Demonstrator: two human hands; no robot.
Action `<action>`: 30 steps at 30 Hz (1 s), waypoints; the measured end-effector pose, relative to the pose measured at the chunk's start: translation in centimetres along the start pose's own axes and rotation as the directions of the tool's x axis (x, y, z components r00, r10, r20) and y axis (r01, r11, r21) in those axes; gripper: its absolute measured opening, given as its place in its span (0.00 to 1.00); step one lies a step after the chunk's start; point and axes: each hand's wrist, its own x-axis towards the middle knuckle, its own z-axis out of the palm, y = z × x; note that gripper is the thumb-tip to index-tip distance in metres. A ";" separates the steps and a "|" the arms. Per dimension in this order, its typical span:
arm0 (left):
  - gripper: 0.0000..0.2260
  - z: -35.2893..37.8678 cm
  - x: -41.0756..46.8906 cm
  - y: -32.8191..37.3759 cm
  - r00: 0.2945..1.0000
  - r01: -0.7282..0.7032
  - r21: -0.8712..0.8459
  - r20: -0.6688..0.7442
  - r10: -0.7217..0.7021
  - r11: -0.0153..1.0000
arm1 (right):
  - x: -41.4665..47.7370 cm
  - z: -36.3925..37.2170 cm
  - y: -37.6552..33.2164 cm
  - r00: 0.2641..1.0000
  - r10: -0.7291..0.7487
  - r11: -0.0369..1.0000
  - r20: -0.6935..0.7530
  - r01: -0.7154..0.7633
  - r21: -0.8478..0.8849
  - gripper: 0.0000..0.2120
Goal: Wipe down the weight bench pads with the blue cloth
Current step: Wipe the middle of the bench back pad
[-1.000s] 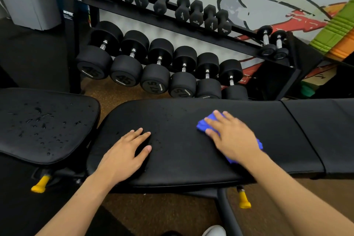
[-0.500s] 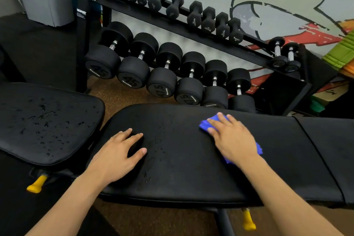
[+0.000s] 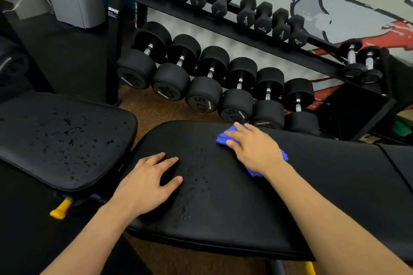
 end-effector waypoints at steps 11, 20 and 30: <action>0.31 -0.6 -0.3 -1.2 1.000 0.005 -0.007 0.025 -0.004 1.000 | -1.8 -0.1 -2.7 0.990 -0.132 0.991 0.052 0.131 0.021 0.22; 0.29 -0.4 -0.7 -1.4 1.000 -0.007 -0.021 0.012 0.007 1.000 | 4.6 1.5 -5.4 0.999 -0.030 0.999 0.023 0.031 -0.045 0.23; 0.28 -0.3 -1.7 -1.4 0.999 -0.032 -0.051 0.002 0.032 0.998 | -1.7 -0.3 0.7 0.993 0.113 0.992 -0.031 -0.115 -0.046 0.23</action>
